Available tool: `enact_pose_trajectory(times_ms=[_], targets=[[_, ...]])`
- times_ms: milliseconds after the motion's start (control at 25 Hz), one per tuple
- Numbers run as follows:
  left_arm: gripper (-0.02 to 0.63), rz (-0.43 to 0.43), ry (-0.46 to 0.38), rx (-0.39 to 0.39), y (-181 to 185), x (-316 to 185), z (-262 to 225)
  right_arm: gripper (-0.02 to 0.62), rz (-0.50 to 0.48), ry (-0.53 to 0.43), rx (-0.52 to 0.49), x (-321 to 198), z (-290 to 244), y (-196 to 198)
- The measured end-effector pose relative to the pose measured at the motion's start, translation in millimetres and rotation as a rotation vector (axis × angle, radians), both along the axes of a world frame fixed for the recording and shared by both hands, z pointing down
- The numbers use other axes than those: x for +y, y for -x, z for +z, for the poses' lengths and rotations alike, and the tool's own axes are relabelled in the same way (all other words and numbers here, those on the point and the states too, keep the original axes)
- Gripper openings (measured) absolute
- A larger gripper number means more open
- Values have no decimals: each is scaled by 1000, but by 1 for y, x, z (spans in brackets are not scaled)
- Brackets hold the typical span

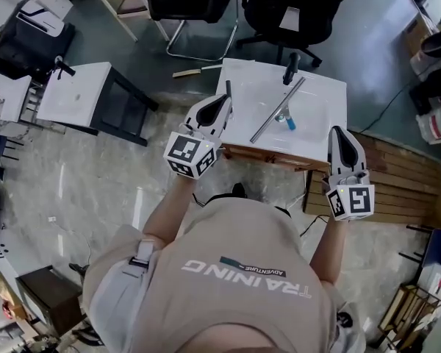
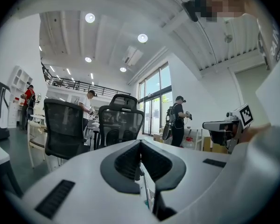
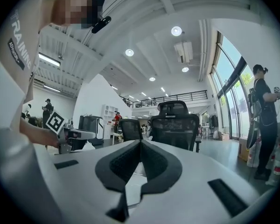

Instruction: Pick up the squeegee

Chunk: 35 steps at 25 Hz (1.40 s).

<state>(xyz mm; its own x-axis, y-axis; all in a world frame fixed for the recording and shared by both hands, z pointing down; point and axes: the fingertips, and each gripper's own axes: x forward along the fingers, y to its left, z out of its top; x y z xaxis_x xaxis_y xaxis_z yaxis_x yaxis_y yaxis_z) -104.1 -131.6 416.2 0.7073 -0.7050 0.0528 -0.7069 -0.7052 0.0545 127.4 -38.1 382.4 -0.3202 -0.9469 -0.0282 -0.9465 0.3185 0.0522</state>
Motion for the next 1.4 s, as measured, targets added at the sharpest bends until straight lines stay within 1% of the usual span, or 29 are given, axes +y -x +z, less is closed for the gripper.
enact_pose_trajectory(times_ms=[120, 280, 440, 600, 840, 1080, 1400], targets=[[12, 13, 9, -1, 5, -12, 6, 31, 12, 0, 3, -10, 2, 8], [12, 7, 28, 1, 9, -31, 15, 31, 4, 15, 27, -26, 7, 15], [12, 0, 44, -1, 1, -48, 24, 32, -3, 24, 30, -48, 10, 4], [12, -17, 44, -7, -12, -61, 27, 32, -27, 2, 30, -72, 7, -9], [12, -72, 24, -13, -22, -89, 16, 32, -85, -12, 18, -116, 3, -27], [12, -142, 27, -17, -38, -115, 17, 32, -141, -4, 22, -152, 5, -51], [12, -231, 44, -44, -50, -129, 24, 32, -230, 17, -2, -172, 21, -66]])
